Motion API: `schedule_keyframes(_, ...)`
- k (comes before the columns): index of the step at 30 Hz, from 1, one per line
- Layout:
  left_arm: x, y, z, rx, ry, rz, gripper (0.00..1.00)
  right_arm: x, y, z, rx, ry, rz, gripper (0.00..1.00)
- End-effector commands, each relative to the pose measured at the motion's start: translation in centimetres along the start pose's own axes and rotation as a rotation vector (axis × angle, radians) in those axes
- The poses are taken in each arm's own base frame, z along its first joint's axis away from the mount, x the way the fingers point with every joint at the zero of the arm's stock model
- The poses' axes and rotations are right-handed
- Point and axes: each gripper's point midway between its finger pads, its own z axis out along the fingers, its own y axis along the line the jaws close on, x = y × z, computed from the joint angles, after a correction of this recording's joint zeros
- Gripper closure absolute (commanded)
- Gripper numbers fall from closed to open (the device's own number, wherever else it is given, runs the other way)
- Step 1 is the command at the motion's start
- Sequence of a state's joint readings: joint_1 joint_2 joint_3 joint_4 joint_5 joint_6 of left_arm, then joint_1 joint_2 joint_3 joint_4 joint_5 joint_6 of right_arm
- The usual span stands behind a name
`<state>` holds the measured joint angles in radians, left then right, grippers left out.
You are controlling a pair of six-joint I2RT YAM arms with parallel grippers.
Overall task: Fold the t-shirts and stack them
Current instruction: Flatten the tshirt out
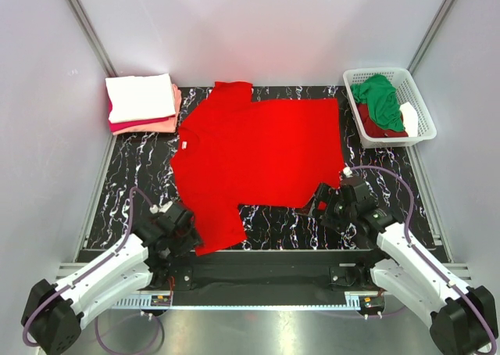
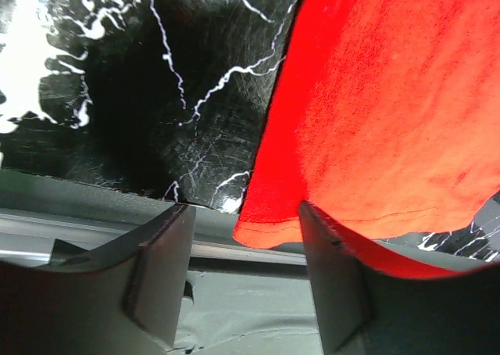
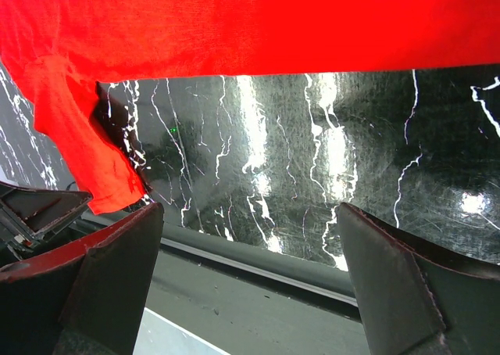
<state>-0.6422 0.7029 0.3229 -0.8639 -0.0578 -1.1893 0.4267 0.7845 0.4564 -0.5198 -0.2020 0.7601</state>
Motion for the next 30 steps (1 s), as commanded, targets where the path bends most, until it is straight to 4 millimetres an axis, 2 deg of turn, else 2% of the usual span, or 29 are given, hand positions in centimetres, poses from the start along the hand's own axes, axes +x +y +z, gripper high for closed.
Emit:
schedule_keyframes(1, -1.0, -2.0, 0.3, 0.068, -0.048, -0.029, 0.44, -0.5, 0.6, 0.0, -0.022, -0.020, -0.001, 0.00)
schedule_keyframes(4, -1.1, -2.3, 0.4, 0.073, -0.050, -0.028, 0.54, -0.6, 0.4, -0.1, -0.012, -0.028, 0.006, 0.00)
schedule_keyframes(7, -1.5, -3.2, 0.4, 0.108, -0.067, -0.014, 0.69, -1.1, -0.3, -0.4, 0.046, -0.059, 0.058, 0.00)
schedule_keyframes(8, -1.8, -3.6, 0.3, 0.124, -0.080, -0.013, 0.76, -1.3, -1.9, -0.5, 0.132, -0.077, 0.087, 0.00)
schedule_keyframes(10, -2.5, -4.3, -0.2, 0.147, -0.114, -0.007, 0.86, -1.3, -2.8, -0.9, 0.206, -0.087, 0.155, 0.00)
schedule_keyframes(12, -3.3, -5.3, -1.3, 0.167, -0.141, -0.004, 1.00, -1.9, -4.9, -2.2, 0.340, -0.145, 0.193, 0.00)
schedule_keyframes(16, -4.8, -6.3, -3.3, 0.170, -0.197, -0.003, 1.00, -4.1, -5.4, -4.3, 0.415, -0.273, 0.284, 0.00)
schedule_keyframes(21, -5.3, -7.1, -4.5, 0.175, -0.203, 0.013, 1.00, -5.6, -6.7, -4.0, 0.519, -0.290, 0.358, 0.00)
schedule_keyframes(24, -5.4, -7.2, -4.8, 0.183, -0.209, 0.006, 1.00, -6.6, -9.2, -3.5, 0.566, -0.265, 0.421, 0.01)
schedule_keyframes(25, -5.3, -7.1, -4.8, 0.185, -0.208, 0.006, 1.00, -6.6, -10.0, -3.2, 0.565, -0.262, 0.447, 0.03)
schedule_keyframes(26, -5.3, -6.8, -4.8, 0.179, -0.209, 0.005, 1.00, -7.4, -9.7, -2.7, 0.517, -0.277, 0.464, 0.06)
schedule_keyframes(27, -5.3, -6.8, -5.0, 0.185, -0.215, 0.004, 1.00, -8.0, -10.2, -2.8, 0.513, -0.298, 0.493, 0.12)
schedule_keyframes(30, -5.4, -6.6, -5.0, 0.181, -0.222, 0.006, 1.00, -8.6, -10.4, -2.1, 0.505, -0.303, 0.503, 0.18)
